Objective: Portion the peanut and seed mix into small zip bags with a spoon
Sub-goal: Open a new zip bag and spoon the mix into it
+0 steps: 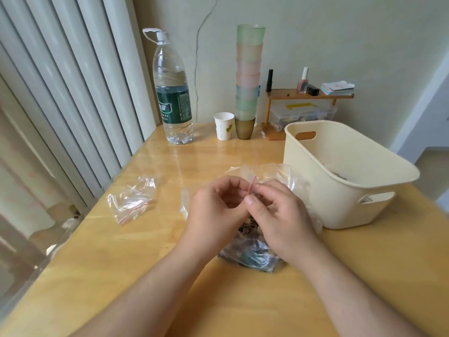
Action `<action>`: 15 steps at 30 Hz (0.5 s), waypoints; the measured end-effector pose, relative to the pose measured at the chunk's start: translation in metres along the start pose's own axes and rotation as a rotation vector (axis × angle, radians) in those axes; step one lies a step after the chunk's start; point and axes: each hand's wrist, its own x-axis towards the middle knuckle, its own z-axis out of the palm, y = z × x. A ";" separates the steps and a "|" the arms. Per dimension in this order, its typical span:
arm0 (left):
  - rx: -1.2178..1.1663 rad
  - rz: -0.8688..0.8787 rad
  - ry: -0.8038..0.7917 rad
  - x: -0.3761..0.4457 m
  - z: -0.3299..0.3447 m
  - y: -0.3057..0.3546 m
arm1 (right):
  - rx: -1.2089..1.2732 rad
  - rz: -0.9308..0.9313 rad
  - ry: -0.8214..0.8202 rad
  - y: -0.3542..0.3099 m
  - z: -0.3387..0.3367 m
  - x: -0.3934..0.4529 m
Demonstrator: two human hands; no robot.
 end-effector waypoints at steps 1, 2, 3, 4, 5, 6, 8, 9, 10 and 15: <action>-0.010 0.002 -0.016 -0.002 0.000 0.000 | -0.036 -0.005 0.024 -0.001 0.000 -0.001; -0.011 0.006 -0.034 -0.004 0.000 0.000 | -0.050 0.002 0.046 -0.001 0.000 -0.001; -0.011 0.011 -0.051 -0.006 0.001 0.001 | -0.057 0.007 0.064 -0.002 -0.001 -0.001; -0.023 0.014 -0.067 -0.007 0.001 0.002 | -0.070 0.006 0.076 -0.002 -0.001 -0.002; -0.044 0.011 -0.079 -0.008 0.001 0.003 | -0.090 -0.003 0.083 -0.002 -0.002 -0.002; -0.065 0.004 -0.087 -0.009 0.001 0.004 | -0.110 -0.017 0.083 -0.002 -0.003 -0.003; -0.097 -0.026 -0.080 -0.008 0.001 0.002 | -0.145 -0.057 0.070 -0.002 -0.004 -0.004; -0.114 -0.042 -0.074 -0.008 0.001 0.002 | -0.166 -0.079 0.062 -0.003 -0.005 -0.005; -0.126 -0.051 -0.067 -0.008 0.001 0.002 | -0.185 -0.098 0.057 -0.003 -0.006 -0.006; -0.074 0.013 0.069 -0.011 0.004 0.002 | -0.279 -0.154 0.093 -0.005 -0.007 -0.007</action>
